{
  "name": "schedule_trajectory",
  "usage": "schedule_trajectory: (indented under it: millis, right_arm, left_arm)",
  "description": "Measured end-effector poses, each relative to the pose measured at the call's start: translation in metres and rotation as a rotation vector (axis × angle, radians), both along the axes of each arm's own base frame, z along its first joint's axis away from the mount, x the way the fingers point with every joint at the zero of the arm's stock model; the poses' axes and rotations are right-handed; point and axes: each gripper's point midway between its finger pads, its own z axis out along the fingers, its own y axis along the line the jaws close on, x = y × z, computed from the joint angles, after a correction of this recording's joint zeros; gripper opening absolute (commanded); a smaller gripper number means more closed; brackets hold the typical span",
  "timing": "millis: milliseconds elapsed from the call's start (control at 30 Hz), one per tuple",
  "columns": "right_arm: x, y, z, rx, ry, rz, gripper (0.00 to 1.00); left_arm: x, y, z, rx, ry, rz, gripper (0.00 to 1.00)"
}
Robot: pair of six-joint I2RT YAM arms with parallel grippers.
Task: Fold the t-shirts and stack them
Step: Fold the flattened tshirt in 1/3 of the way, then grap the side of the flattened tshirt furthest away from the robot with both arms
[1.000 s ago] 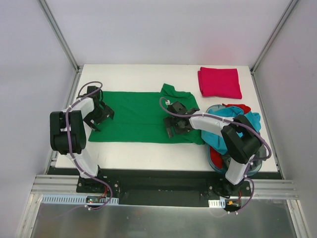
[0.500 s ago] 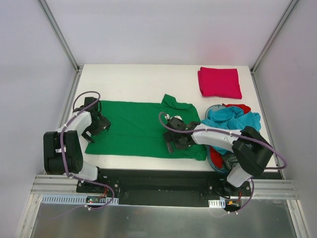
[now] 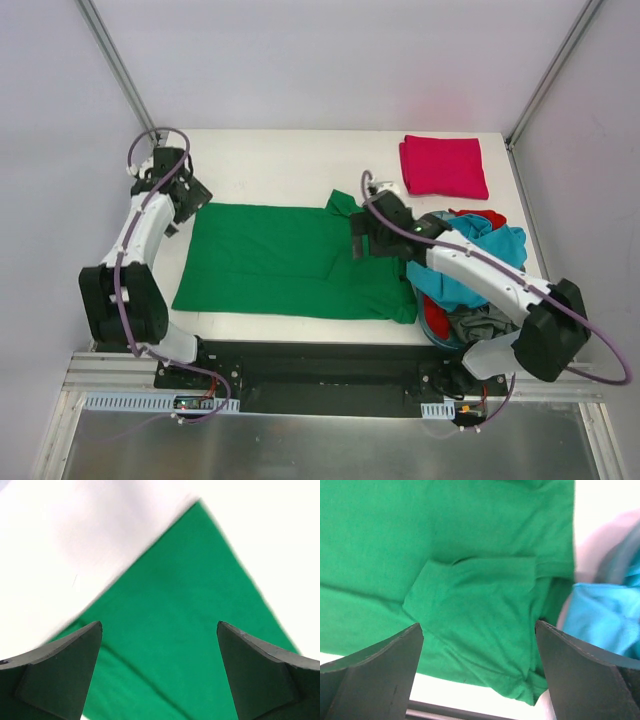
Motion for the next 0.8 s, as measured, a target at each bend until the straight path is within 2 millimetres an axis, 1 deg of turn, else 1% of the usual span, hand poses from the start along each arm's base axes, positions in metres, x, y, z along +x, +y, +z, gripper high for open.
schedule_trajectory:
  millis: [33,67,100,167,233,267,367,400,467,533,600,667,700,800]
  right_arm:
    - [0.008,-0.007,0.009,0.021,-0.023,-0.026,0.96]
    - [0.014,-0.012,0.014,0.034,-0.039,-0.045,0.96]
    - [0.019,-0.019,0.019,0.042,-0.054,-0.063,0.96]
    - [0.024,-0.025,0.023,0.047,-0.073,-0.073,0.96]
    - [0.022,-0.027,0.021,0.040,-0.079,-0.059,0.96]
    - [0.020,-0.028,0.019,0.033,-0.076,-0.053,0.96]
    - [0.014,-0.033,0.008,0.006,-0.058,-0.040,0.96]
    - [0.012,-0.035,0.004,-0.005,-0.050,-0.036,0.96]
    - [0.008,-0.039,-0.001,-0.023,-0.034,-0.032,0.96]
    - [0.006,-0.041,-0.004,-0.033,-0.023,-0.030,0.96]
    - [0.004,-0.043,-0.006,-0.039,-0.015,-0.032,0.96]
    - [0.001,-0.045,-0.011,-0.046,-0.004,-0.034,0.96]
    - [-0.001,-0.046,-0.013,-0.050,0.004,-0.036,0.96]
    - [-0.005,-0.049,-0.018,-0.057,0.019,-0.039,0.96]
  left_arm:
    - [0.013,0.004,0.006,0.012,-0.013,0.005,0.91]
    - [0.026,0.008,0.009,0.023,-0.019,0.009,0.89]
    - [0.039,0.013,0.010,0.034,-0.018,0.012,0.89]
    - [0.066,0.023,0.005,0.049,0.000,0.008,0.82]
    - [0.092,0.030,-0.007,0.059,0.025,0.000,0.77]
    - [0.103,0.033,-0.015,0.063,0.042,-0.003,0.77]
    - [0.126,0.038,-0.038,0.067,0.105,-0.024,0.75]
    - [0.131,0.038,-0.043,0.069,0.116,-0.029,0.75]
    - [0.139,0.039,-0.055,0.069,0.144,-0.038,0.70]
    - [0.141,0.040,-0.064,0.068,0.168,-0.044,0.67]
    - [0.143,0.040,-0.071,0.066,0.186,-0.051,0.67]
    - [0.141,0.039,-0.078,0.064,0.207,-0.054,0.63]
    - [0.139,0.039,-0.083,0.061,0.223,-0.055,0.63]
    - [0.135,0.038,-0.092,0.057,0.251,-0.057,0.58]
